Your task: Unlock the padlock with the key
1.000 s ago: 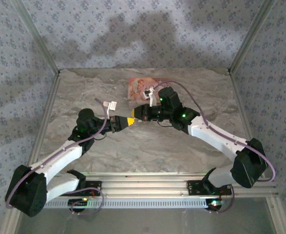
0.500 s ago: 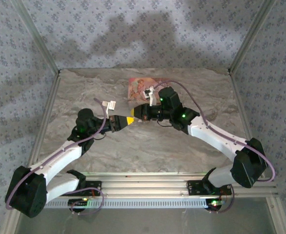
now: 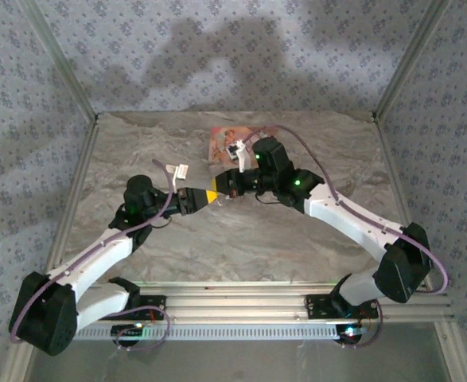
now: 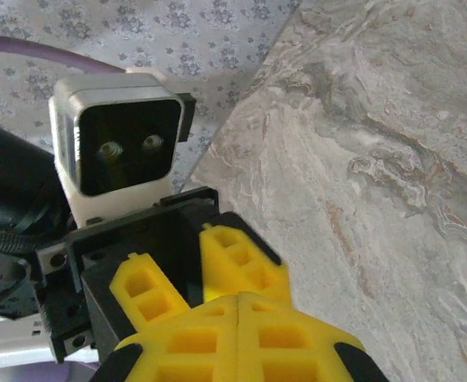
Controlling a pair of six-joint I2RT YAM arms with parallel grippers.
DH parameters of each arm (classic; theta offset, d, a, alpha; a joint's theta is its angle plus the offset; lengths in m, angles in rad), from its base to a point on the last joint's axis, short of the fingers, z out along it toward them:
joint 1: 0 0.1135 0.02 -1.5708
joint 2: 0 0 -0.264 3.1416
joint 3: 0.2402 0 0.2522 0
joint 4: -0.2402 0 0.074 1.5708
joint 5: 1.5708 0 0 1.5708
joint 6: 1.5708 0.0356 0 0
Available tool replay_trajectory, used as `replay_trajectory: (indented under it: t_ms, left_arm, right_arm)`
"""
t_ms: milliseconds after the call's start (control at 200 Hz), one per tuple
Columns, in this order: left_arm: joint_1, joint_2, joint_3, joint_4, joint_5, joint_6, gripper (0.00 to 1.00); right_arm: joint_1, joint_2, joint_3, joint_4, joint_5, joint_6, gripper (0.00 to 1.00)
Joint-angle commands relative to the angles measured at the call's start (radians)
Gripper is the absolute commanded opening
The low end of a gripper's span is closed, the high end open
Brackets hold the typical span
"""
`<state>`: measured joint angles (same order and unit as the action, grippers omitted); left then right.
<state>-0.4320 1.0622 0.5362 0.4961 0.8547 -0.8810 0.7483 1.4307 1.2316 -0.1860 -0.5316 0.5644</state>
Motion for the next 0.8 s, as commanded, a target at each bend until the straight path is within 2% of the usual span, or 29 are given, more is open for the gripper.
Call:
replay_trajectory:
  t_ms: [0,125,300,490,590,794]
  left_arm:
    - [0.030,-0.007,0.051,-0.062,0.021,0.051,0.39]
    - [0.065,-0.010,0.053,-0.037,0.072,0.066,0.46]
    - [0.044,0.016,0.077,0.076,0.162,0.076,0.46]
    - [-0.012,0.063,0.090,0.234,0.137,0.053,0.40]
    - [-0.017,0.101,0.081,0.364,0.116,-0.006,0.37]
    - [-0.017,0.146,0.073,0.464,0.092,-0.050,0.33]
  right_arm:
    - [-0.024,0.008,0.073,-0.079,-0.067,-0.093,0.00]
    - [-0.082,0.022,0.120,-0.163,-0.134,-0.172,0.00]
    - [-0.149,0.049,0.191,-0.265,-0.253,-0.275,0.00]
    - [-0.159,0.051,0.198,-0.249,-0.326,-0.298,0.00]
    - [-0.159,0.050,0.186,-0.227,-0.341,-0.288,0.00]
    - [-0.159,0.030,0.156,-0.176,-0.353,-0.259,0.00]
